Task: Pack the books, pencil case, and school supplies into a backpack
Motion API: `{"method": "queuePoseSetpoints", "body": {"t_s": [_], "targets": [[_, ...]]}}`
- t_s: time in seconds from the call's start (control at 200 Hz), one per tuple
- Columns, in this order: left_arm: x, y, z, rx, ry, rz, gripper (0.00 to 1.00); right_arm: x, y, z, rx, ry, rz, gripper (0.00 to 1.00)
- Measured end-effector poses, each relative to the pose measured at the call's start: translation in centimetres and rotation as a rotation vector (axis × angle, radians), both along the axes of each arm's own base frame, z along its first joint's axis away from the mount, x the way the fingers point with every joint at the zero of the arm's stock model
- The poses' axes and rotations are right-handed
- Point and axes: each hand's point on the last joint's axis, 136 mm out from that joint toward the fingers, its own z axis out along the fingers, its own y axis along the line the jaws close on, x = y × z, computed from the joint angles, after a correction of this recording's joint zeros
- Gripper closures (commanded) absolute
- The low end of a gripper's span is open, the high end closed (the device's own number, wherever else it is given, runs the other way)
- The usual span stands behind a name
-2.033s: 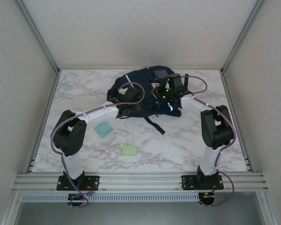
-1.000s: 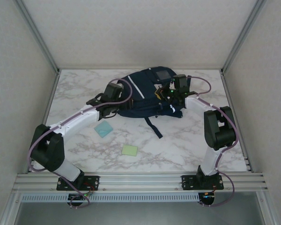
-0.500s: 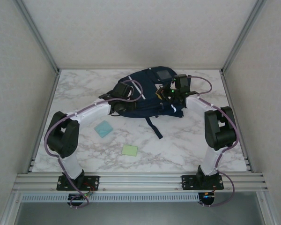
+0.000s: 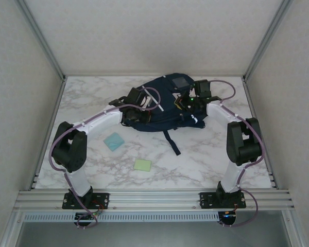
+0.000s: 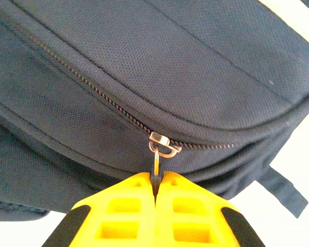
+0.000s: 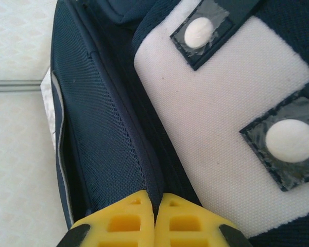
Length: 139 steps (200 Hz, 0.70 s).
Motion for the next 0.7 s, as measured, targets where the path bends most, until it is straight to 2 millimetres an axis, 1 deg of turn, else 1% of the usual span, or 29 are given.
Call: {"method": "queuePoseSetpoints", "body": {"t_s": [0.085,0.15,0.185,0.28,0.31,0.355,0.425,0.465,0.531,0.586,0.696], "targets": [[-1.2,-1.5,0.6,-0.037,0.022,-0.061,1.00,-0.1,-1.3,-0.2,-0.002,0.022,-0.001,1.00],[-2.0,-2.8,1.5,-0.063,0.027,-0.102,1.00,0.0,-2.1,0.0,-0.002,0.033,-0.001,0.99],[-2.3,-3.4,2.1,-0.074,0.025,-0.121,1.00,0.1,-2.6,0.2,-0.004,0.038,-0.005,0.88],[-2.9,-5.3,3.9,-0.108,0.018,-0.164,1.00,0.8,-3.7,1.2,-0.011,0.027,-0.028,0.45],[-3.1,-5.9,4.3,-0.119,0.024,-0.178,1.00,1.3,-4.0,1.7,-0.010,0.012,-0.037,0.38],[-3.3,-6.7,4.7,-0.128,0.033,-0.197,1.00,1.9,-4.6,2.4,-0.012,-0.016,-0.054,0.32],[-3.6,-8.1,4.7,-0.136,0.057,-0.221,1.00,2.1,-5.4,3.1,-0.015,-0.037,-0.080,0.27],[-3.8,-8.8,4.6,-0.139,0.072,-0.232,1.00,1.8,-5.6,3.4,-0.016,-0.041,-0.091,0.26],[-4.0,-9.6,4.3,-0.142,0.091,-0.247,1.00,0.5,-6.0,4.0,-0.018,-0.042,-0.102,0.26],[-4.2,-10.2,4.0,-0.142,0.103,-0.256,1.00,-0.9,-6.2,4.7,-0.017,-0.041,-0.105,0.26],[-4.4,-11.0,3.6,-0.142,0.118,-0.272,1.00,-3.5,-6.4,5.5,-0.005,-0.039,-0.108,0.30]]}}
